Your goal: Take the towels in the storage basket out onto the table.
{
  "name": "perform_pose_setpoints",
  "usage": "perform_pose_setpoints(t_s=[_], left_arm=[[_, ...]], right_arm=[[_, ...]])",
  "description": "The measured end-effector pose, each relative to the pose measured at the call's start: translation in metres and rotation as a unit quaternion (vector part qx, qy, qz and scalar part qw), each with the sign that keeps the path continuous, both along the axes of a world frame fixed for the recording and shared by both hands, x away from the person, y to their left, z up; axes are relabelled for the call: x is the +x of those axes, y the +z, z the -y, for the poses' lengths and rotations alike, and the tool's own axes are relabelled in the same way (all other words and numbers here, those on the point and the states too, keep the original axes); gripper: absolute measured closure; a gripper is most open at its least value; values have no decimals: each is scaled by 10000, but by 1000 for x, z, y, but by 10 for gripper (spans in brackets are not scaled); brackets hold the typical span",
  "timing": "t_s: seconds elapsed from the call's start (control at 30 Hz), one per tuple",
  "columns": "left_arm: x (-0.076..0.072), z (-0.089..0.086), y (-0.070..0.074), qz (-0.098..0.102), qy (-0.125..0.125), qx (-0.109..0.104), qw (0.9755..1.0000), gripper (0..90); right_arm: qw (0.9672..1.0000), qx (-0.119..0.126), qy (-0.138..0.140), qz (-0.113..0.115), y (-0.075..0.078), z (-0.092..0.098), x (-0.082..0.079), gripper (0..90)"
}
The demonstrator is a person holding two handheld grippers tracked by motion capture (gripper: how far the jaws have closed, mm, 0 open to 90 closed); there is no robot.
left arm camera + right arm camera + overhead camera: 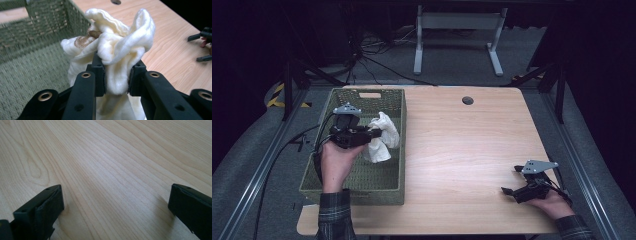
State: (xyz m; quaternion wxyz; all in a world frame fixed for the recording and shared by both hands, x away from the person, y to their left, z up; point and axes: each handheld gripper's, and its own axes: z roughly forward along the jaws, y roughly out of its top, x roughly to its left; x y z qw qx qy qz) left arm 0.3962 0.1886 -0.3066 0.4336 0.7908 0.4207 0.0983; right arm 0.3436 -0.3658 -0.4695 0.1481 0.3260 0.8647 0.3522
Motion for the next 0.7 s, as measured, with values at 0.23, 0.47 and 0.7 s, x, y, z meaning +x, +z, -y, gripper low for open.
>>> perform_pose_setpoints(t_s=[0.23, 0.47, 0.7], left_arm=[[-5, 0, 26, 248, -42, -81, 9997, 730], [-11, 7, 54, 555, -284, -336, 9975, 730], [-14, 29, 63, 655, -588, -444, 9951, 729]], right_arm=[[10000, 0, -4, 3, 0, 0, 0, 3], [10000, 1, -7, 0, 0, 0, 0, 2], [10000, 0, -6, -1, 0, 0, 0, 2]])
